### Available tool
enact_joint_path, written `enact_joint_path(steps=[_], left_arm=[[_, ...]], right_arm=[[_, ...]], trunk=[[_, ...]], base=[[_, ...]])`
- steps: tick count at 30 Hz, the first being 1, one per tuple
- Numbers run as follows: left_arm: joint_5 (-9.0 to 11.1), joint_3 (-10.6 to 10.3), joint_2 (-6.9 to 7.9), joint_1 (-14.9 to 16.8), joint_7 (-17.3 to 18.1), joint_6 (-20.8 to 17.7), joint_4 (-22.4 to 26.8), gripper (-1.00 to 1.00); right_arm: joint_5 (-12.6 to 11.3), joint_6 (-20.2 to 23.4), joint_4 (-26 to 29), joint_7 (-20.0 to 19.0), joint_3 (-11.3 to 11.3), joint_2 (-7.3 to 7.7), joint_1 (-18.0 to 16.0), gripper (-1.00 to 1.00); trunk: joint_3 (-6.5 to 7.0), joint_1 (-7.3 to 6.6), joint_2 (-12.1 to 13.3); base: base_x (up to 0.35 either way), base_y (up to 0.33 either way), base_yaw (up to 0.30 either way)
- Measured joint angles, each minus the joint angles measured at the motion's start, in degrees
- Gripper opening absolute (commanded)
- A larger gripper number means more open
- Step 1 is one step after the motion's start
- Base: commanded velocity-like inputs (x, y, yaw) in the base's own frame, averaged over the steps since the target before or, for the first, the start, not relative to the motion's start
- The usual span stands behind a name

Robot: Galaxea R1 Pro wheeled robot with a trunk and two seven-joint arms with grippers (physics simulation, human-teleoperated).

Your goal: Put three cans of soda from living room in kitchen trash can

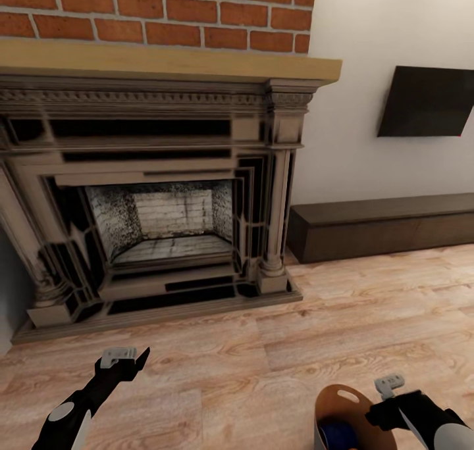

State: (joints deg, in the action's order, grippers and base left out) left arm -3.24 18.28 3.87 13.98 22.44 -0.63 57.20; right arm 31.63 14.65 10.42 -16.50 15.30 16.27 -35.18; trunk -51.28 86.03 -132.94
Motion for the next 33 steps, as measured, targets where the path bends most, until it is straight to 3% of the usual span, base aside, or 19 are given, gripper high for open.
enact_joint_path(steps=[5,12,19,25,31,33], left_arm=[[0.0,0.0,0.1,0.0,-0.2,-0.5,-1.5,1.0],[-0.2,-0.1,0.45,0.7,-0.3,-2.1,-8.1,1.0],[-4.8,0.0,0.63,1.0,-1.6,-2.8,-15.7,1.0],[-6.2,0.1,1.61,1.1,-3.3,-1.7,-22.5,1.0],[-6.4,0.6,3.62,0.6,-3.9,10.5,-29.7,1.0],[-6.3,0.7,4.99,0.5,-4.0,15.7,-35.2,1.0]], right_arm=[[0.0,-3.0,0.0,0.0,1.0,0.01,1.8,1.0],[0.0,-8.4,0.0,1.7,1.4,-0.1,4.9,1.0],[-0.2,-12.3,0.0,4.3,1.5,-0.39,8.7,1.0],[-0.5,-17.9,-0.6,4.9,1.5,-0.56,11.5,1.0],[-5.9,-23.0,-0.9,5.1,1.5,-0.63,15.6,1.0],[-7.9,-25.2,-1.0,5.1,1.5,-0.63,17.7,1.0]], trunk=[[0.9,-1.1,2.0],[2.15,-2.63,4.8],[3.41,-4.17,7.6],[4.49,-5.49,10.0],[5.56,-6.81,12.4],[5.92,-7.25,13.2]], base=[[0.0,0.0,0.0],[0.0,0.0,0.0],[0.0,0.0,0.0],[0.0,0.0,0.0],[0.0,0.0,0.0],[0.0,0.0,0.0]])
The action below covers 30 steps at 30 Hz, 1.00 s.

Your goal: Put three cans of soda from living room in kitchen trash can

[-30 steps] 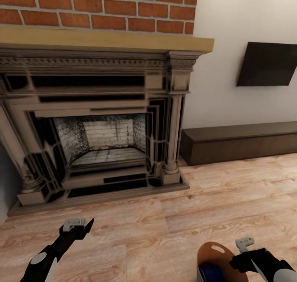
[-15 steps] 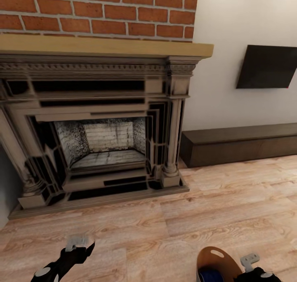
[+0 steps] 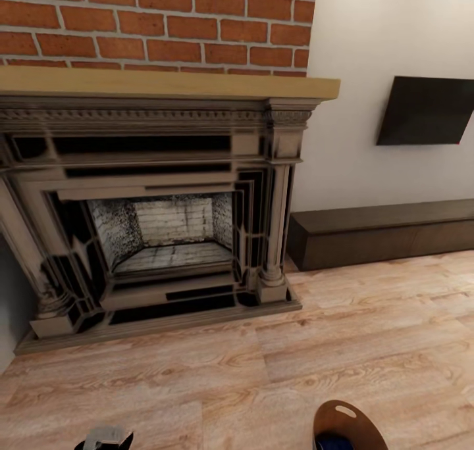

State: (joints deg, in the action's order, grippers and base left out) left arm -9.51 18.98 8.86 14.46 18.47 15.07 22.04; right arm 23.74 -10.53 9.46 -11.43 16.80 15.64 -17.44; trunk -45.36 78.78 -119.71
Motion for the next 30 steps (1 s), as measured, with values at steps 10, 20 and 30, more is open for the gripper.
enact_joint_path(steps=[10,20,30], left_arm=[[0.0,0.1,2.68,-0.3,-9.7,10.6,-15.0,1.0],[-0.4,0.0,2.88,-3.7,-13.3,9.6,-18.9,1.0],[-0.5,-0.1,2.83,-11.4,-13.8,8.1,-20.8,1.0]], right_arm=[[-2.3,-6.9,-2.7,0.0,-0.1,0.23,5.4,1.0],[-3.3,-13.7,-9.3,2.5,0.0,0.35,7.8,1.0],[-6.1,-15.1,-11.2,3.6,0.0,0.24,10.3,1.0]], trunk=[[1.79,-2.2,4.0],[3.59,-4.39,8.0],[5.39,-6.59,12.0]], base=[[0.0,0.0,0.0],[0.0,0.0,0.0],[0.0,0.0,0.0]])
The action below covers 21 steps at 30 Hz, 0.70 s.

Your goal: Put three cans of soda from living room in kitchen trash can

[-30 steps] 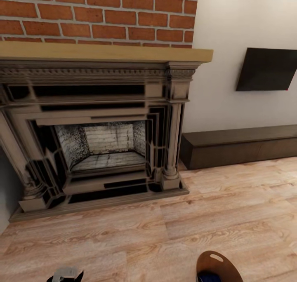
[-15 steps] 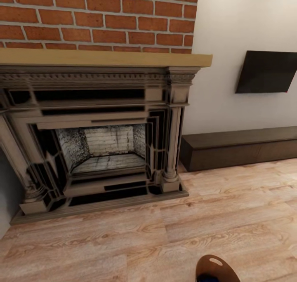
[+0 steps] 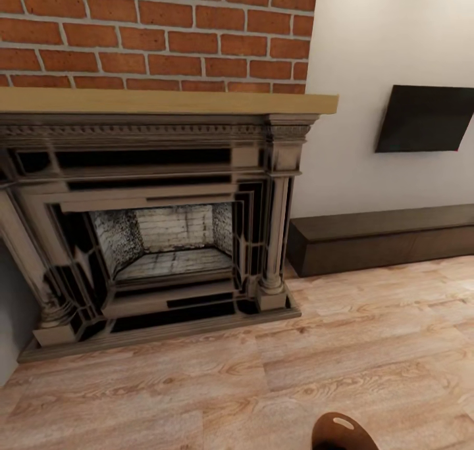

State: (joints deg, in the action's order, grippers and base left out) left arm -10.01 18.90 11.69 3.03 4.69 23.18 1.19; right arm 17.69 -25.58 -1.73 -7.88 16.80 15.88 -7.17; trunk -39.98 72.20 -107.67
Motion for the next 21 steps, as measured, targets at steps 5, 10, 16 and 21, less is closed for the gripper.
enact_joint_path(steps=[5,10,16,21], left_arm=[[0.0,-0.1,-0.07,-2.7,0.0,2.5,-0.1,1.0],[0.0,-0.1,-0.24,-3.9,0.0,4.4,-0.1,1.0],[0.0,-0.1,-0.65,-4.6,0.0,6.4,-0.2,1.0],[-0.1,-0.1,-0.79,-5.8,0.0,7.2,-0.3,1.0]], right_arm=[[-1.5,-2.0,-0.5,0.0,0.0,-0.33,2.9,1.0],[-1.9,-2.5,-0.6,0.1,0.0,-0.58,4.7,1.0],[-2.1,-2.6,-0.7,0.2,0.0,-1.61,7.1,1.0],[-2.8,-2.7,-0.7,2.1,0.0,-3.06,8.7,1.0]], trunk=[[0.9,-1.1,2.0],[1.8,-2.2,4.0],[2.87,-3.51,6.4],[3.77,-4.61,8.4]], base=[[0.0,0.0,0.0],[0.0,0.0,0.0],[0.0,0.0,0.0],[0.0,0.0,0.0]])
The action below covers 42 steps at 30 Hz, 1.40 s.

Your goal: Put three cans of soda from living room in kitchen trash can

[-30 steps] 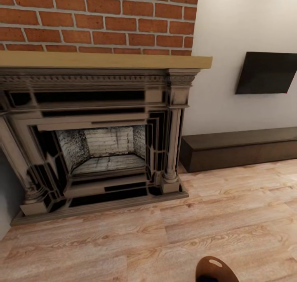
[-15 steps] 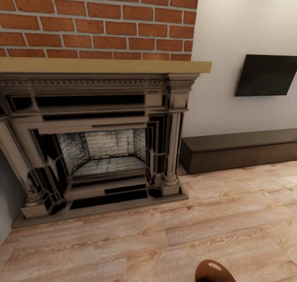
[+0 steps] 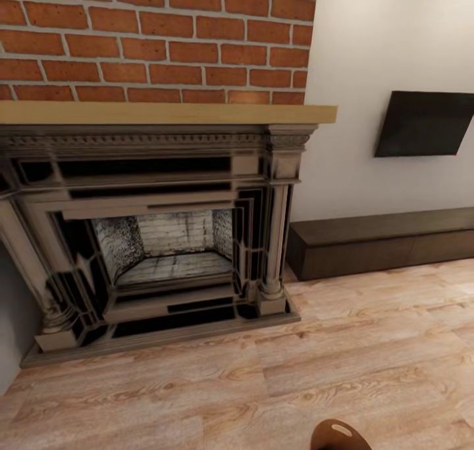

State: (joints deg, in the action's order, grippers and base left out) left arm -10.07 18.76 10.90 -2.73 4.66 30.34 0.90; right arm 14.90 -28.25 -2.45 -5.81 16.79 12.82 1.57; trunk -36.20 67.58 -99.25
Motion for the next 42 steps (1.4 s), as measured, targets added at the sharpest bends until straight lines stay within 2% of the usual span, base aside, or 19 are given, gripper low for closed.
enact_joint_path(steps=[8,17,42], left_arm=[[0.0,0.0,-0.02,-3.1,0.0,1.7,0.1,1.0],[0.0,0.0,-0.09,-4.2,0.0,3.1,0.0,1.0],[0.0,-0.1,-0.09,-4.3,0.0,3.2,0.0,1.0]], right_arm=[[-1.5,0.0,0.0,2.1,0.0,-1.62,1.4,1.0],[-1.7,-0.1,0.0,2.3,0.0,-2.62,2.0,1.0],[-1.7,-0.1,0.1,2.4,0.0,-2.95,2.6,1.0]], trunk=[[1.44,-1.76,3.2],[3.05,-3.73,6.8],[7.54,-9.22,16.8]], base=[[0.0,0.0,0.0],[0.0,0.0,0.0],[0.0,0.0,0.0]])
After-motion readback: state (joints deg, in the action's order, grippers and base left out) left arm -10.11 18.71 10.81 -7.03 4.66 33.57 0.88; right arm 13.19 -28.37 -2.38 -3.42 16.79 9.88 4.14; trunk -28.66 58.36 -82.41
